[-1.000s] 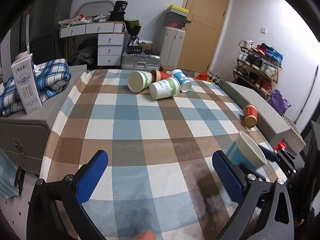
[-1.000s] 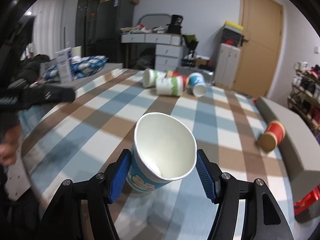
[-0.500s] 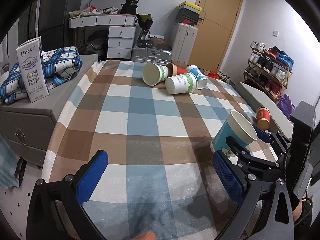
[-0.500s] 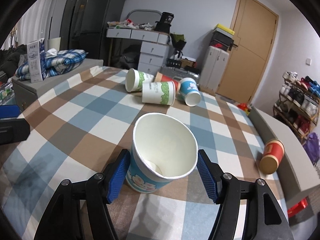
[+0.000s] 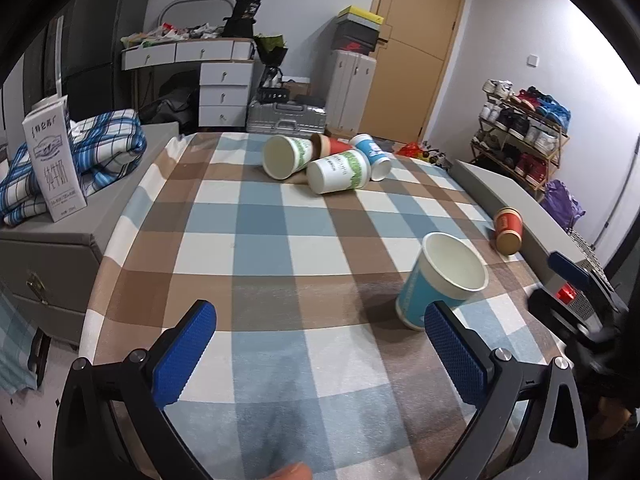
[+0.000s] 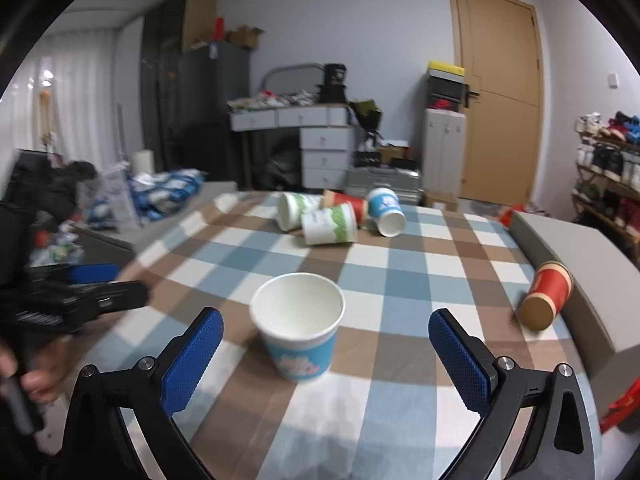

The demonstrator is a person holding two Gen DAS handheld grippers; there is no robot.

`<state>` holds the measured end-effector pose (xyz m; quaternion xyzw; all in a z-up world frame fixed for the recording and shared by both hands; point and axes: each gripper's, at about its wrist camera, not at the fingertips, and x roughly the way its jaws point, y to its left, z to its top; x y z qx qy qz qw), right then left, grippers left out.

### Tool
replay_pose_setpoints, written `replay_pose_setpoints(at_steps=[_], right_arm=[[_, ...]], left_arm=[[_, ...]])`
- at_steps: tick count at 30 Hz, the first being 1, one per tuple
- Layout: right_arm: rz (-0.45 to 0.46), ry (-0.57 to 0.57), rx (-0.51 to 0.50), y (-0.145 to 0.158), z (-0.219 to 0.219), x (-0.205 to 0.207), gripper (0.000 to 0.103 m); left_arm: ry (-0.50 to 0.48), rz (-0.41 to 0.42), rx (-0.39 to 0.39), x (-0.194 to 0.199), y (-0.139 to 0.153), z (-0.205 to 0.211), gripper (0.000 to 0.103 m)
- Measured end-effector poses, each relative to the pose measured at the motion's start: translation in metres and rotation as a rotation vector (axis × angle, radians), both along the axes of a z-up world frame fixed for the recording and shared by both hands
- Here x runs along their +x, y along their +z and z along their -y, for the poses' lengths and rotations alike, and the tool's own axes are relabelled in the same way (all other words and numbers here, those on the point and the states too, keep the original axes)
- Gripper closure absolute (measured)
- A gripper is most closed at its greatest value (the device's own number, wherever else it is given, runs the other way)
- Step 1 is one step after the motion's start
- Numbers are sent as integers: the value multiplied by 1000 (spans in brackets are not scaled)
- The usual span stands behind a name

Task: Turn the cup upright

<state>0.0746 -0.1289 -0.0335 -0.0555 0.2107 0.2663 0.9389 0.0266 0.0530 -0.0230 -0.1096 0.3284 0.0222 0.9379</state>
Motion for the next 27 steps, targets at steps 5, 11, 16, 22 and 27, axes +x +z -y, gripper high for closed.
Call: replay_pose_setpoints(at_steps=[5,11,16,22,27], right_arm=[[31,52,28,5,23,-23,0],[4,47,80,6,33,-17,0],[4,53,80,6,34,-17,0],[32,62,93,9,36,-22,0],[45,62,122,12,40,-23,0]], left_arm=[[-50,32,12,-5,9,16,2],[-88,49,65,-8,12,38,2],[-111,45,91,-7,9,50,2],[-119,61,107,-11,12,55,2],[-111,68,104,-11,13,55,2]])
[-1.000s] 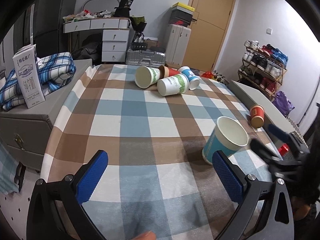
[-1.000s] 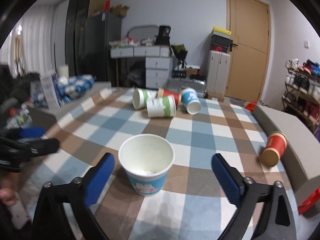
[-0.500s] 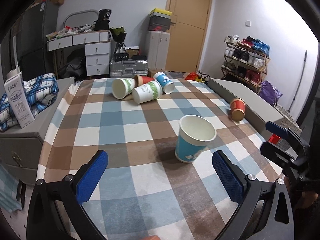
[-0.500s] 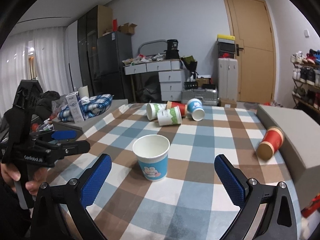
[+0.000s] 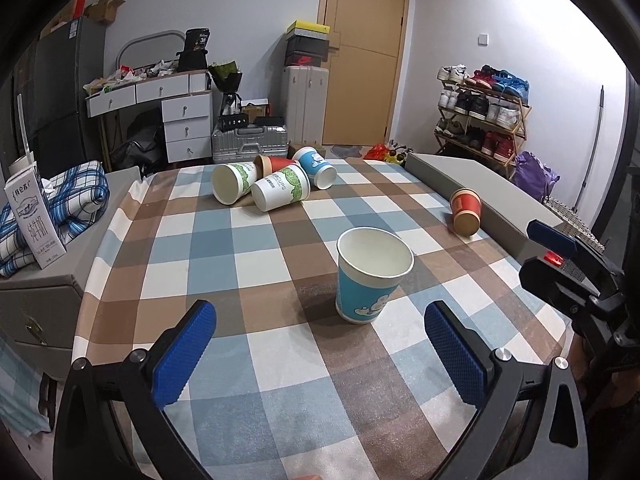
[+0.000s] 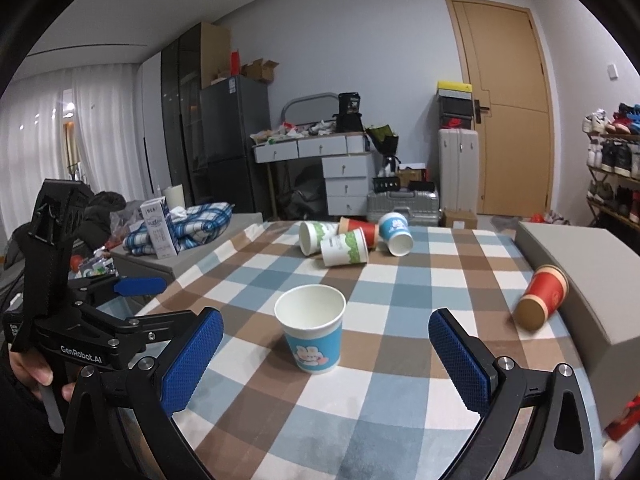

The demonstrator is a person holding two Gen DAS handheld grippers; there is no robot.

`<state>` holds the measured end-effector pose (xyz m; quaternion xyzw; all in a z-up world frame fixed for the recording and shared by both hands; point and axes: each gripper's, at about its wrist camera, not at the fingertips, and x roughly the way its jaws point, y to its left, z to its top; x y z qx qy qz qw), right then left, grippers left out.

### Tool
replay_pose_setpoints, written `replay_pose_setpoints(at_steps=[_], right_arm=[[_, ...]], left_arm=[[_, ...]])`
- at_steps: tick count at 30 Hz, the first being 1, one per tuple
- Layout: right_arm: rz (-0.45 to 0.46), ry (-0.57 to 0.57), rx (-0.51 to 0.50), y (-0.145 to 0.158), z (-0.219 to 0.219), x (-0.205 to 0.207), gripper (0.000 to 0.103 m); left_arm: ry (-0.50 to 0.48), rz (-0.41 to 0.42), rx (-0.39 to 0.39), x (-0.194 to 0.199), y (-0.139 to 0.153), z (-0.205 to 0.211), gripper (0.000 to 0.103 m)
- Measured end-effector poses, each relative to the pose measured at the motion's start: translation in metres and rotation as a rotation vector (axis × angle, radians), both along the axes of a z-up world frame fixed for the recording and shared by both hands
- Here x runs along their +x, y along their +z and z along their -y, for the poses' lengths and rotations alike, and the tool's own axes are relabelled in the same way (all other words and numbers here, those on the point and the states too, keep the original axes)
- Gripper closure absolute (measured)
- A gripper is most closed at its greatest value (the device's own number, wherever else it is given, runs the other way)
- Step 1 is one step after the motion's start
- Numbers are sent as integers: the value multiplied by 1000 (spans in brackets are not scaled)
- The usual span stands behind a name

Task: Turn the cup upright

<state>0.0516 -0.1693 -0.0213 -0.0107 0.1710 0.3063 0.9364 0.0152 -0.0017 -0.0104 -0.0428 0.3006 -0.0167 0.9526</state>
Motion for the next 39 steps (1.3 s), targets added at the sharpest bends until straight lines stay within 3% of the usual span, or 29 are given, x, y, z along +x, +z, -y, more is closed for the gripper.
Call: replay_pose_setpoints(at_steps=[39], right_arm=[[-4,4,9,6,1,-4,0]], left_arm=[[16,17,-2,-4,7,-1,2]])
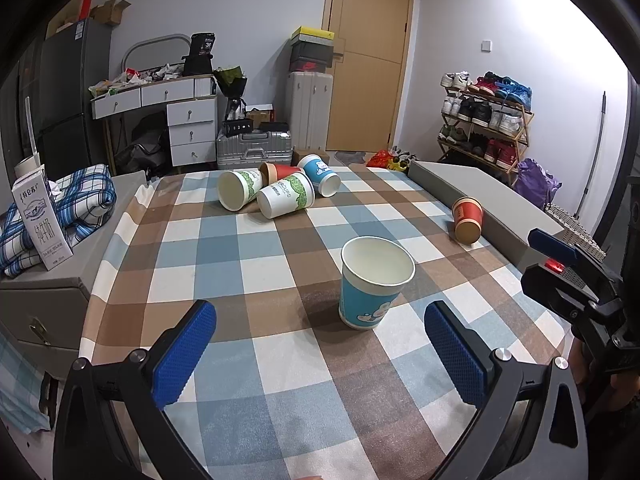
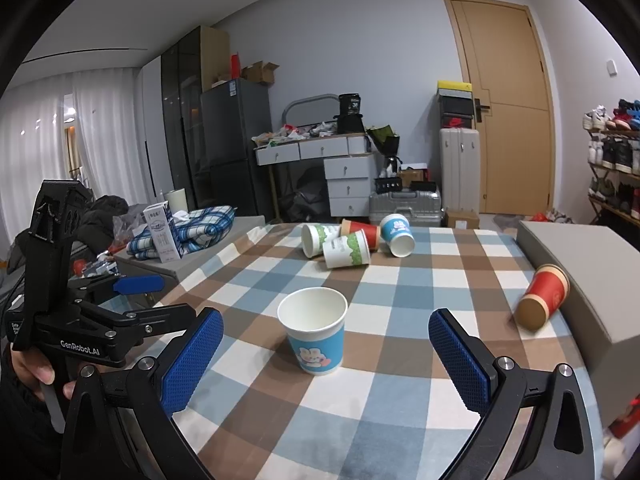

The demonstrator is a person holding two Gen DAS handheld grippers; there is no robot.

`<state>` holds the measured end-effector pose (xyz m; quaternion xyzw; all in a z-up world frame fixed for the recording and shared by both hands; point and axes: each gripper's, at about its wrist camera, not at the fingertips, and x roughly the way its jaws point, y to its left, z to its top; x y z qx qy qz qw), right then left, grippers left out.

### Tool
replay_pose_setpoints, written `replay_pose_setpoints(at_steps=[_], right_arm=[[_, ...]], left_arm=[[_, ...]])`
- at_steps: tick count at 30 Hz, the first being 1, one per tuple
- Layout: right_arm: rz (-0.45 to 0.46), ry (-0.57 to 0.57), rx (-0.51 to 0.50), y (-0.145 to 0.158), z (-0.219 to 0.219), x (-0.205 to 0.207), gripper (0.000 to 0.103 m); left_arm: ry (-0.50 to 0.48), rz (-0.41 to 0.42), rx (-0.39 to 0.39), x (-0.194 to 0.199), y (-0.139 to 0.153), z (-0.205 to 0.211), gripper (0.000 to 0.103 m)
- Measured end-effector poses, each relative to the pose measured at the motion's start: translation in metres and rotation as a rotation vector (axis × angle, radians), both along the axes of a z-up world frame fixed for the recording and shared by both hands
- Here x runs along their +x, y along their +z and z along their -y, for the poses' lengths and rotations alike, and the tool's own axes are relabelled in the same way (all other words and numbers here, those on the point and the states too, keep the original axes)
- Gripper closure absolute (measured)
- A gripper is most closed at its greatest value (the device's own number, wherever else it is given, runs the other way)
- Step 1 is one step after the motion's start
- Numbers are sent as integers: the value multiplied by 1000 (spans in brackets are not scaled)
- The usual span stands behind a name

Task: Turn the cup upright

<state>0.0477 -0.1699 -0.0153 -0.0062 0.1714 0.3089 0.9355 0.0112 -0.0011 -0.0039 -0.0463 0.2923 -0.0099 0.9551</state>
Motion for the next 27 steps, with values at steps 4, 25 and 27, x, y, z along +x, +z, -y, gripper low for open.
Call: replay_pose_setpoints(at_steps=[4,25,27], right_arm=[[1,0,-3,0,-1,0,0],[-9,4,-19,-2,-3,-3,0],[-8,5,-23,-2,-3,-3,0]], left_arm=[[0,1,0,0,0,0,2],[0,-4,2,0,0,2,2],[-3,-4,4,-1,0,3,2]])
